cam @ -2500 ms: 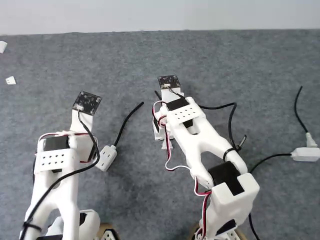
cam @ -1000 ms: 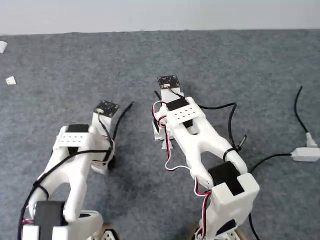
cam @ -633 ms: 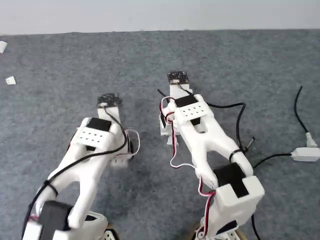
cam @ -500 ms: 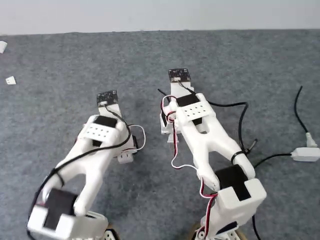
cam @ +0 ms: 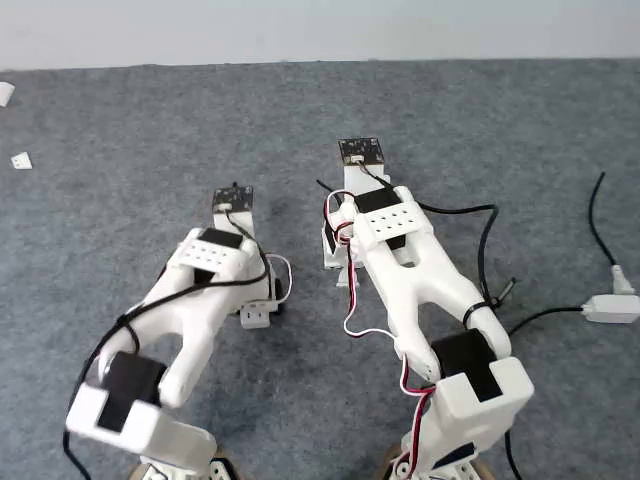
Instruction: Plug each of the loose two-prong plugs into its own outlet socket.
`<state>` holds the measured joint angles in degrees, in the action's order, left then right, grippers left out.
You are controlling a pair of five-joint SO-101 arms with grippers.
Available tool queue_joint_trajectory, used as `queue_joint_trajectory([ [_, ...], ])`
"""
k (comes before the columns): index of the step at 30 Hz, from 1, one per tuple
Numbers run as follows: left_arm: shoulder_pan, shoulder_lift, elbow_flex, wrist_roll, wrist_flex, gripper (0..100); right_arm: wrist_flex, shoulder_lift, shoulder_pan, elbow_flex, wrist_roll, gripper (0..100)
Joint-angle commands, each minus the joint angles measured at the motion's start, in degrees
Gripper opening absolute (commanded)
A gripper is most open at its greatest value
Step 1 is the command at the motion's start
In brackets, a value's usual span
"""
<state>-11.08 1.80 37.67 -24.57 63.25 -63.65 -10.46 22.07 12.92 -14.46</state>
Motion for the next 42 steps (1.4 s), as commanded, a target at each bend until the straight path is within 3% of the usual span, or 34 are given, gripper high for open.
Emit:
queue_joint_trajectory([
  [1,0.26,-8.53,2.07,1.14,-1.32,39,-0.48,3.56,-0.40,-0.18,0.62,0.9],
  [10,11.25,-26.02,8.40,14.77,-1.05,28,-6.02,12.97,1.10,1.05,0.53,0.8],
  [14,14.15,-20.92,5.23,15.30,-1.41,16,-4.26,23.08,3.47,7.82,1.67,0.8],
  [20,14.15,-3.87,-4.70,15.65,-1.32,1,4.00,36.79,13.32,21.63,5.63,0.8],
  [25,14.59,7.12,-12.35,18.55,0.53,1,6.55,48.04,17.98,29.10,8.79,0.8],
  [32,14.15,11.78,-15.34,19.08,3.08,1,7.96,61.93,17.27,35.34,8.70,0.8],
  [38,10.37,14.07,-15.25,25.67,6.15,1,8.75,67.82,14.64,37.63,5.98,0.8],
  [42,8.53,14.68,-15.25,30.95,7.65,1,11.03,71.25,18.51,41.23,6.24,0.8],
])
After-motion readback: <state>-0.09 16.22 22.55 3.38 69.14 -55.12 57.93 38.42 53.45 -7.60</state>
